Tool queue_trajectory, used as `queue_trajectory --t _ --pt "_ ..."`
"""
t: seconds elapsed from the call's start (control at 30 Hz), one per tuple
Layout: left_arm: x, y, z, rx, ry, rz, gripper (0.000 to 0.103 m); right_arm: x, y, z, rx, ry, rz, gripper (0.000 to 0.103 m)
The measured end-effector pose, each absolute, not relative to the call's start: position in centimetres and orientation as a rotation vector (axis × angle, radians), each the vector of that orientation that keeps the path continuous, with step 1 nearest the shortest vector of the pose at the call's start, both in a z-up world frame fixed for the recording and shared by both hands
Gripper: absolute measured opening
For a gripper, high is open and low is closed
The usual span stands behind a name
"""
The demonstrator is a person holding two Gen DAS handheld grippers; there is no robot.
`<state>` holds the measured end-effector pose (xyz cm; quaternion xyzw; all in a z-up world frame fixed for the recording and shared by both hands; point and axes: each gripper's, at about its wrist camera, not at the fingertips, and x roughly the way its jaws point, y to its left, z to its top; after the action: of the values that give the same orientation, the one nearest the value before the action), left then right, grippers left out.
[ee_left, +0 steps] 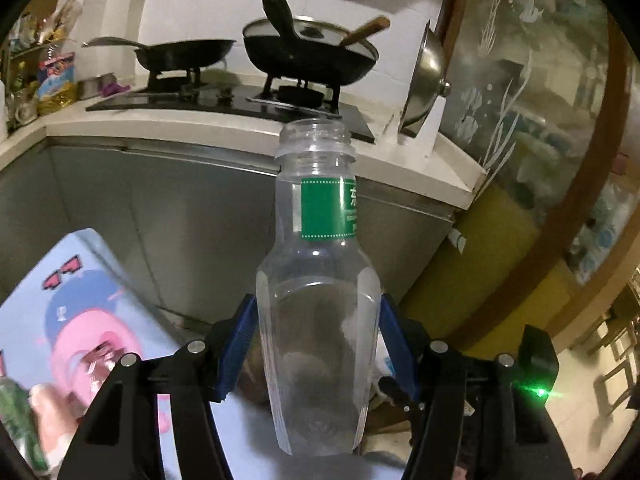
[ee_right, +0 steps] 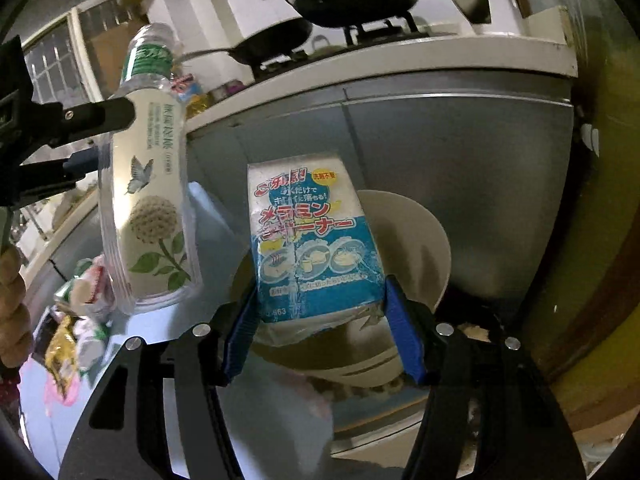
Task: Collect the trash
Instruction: 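Carry the bottle and sponge package to the beige bin and open both tools, then return both open tools over the remaining trash on the table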
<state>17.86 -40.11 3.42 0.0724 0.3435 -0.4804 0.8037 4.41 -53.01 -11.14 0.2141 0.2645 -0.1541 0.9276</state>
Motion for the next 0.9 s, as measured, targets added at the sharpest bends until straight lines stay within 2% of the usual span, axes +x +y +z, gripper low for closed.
queue_trajectory --t 0.07,0.1,0.13,0.17,0.5,0.9 --pt "18.0 -41.1 2.2 0.166 0.752 -1.034 0.062 4.9 -53.5 -11.7 0.446 0.558 -0.319 0.07" --pt "18.0 -41.5 1.6 0.174 0.764 -1.035 0.067 5.1 -53.7 -12.0 0.448 0.567 -0.324 0.072" --pt "18.0 -41.8 0.9 0.192 0.779 -1.019 0.079 5.1 -53.8 -12.1 0.453 0.562 -0.337 0.074" --pt "17.9 -41.8 0.6 0.2 0.781 -1.005 0.08 5.0 -53.7 -12.2 0.457 0.556 -0.34 0.074" --pt "16.4 -35.7 3.0 0.108 0.728 -0.969 0.076 3.1 -51.9 -10.9 0.508 0.487 -0.33 0.074" --pt "10.9 -19.9 1.7 0.118 0.677 -0.732 0.077 2.5 -43.3 -9.8 0.503 0.53 -0.188 0.074"
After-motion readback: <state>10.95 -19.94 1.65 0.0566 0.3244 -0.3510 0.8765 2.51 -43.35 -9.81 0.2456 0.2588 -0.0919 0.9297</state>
